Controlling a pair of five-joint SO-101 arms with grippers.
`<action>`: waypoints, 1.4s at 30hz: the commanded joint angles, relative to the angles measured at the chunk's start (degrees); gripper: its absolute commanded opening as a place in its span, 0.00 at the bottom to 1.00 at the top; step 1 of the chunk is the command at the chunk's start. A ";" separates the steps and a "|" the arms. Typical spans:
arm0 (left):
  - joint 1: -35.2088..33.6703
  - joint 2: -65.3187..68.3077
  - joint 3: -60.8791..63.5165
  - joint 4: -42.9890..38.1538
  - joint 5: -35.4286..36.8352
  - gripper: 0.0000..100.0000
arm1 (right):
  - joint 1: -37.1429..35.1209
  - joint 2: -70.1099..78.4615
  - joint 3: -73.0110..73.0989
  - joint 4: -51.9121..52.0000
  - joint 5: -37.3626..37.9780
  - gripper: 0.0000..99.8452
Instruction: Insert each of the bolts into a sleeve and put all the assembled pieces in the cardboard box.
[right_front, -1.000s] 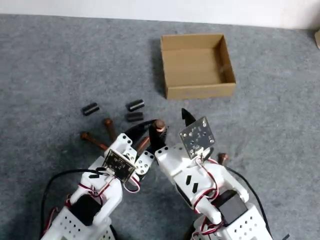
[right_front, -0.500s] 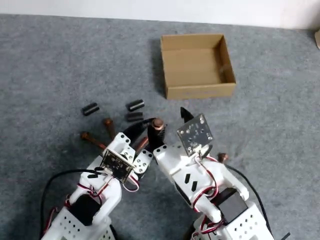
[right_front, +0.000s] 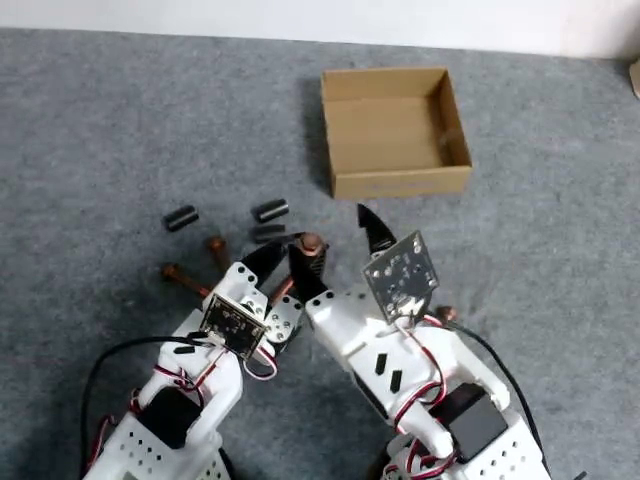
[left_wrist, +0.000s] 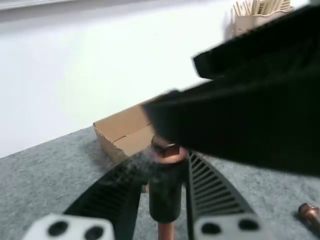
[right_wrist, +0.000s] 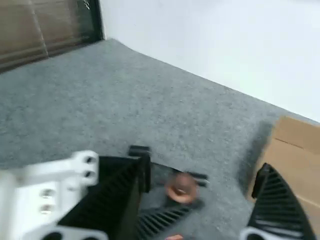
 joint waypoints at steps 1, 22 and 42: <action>-0.48 0.13 1.10 -1.85 0.44 0.00 | 9.01 -0.40 -3.56 0.57 0.62 0.31; -12.53 34.77 -35.82 -1.14 5.36 0.00 | 21.58 -7.52 32.75 -9.89 0.62 0.31; 4.35 93.67 -90.33 -0.70 4.84 0.00 | 24.57 -7.69 37.14 -17.45 0.70 0.31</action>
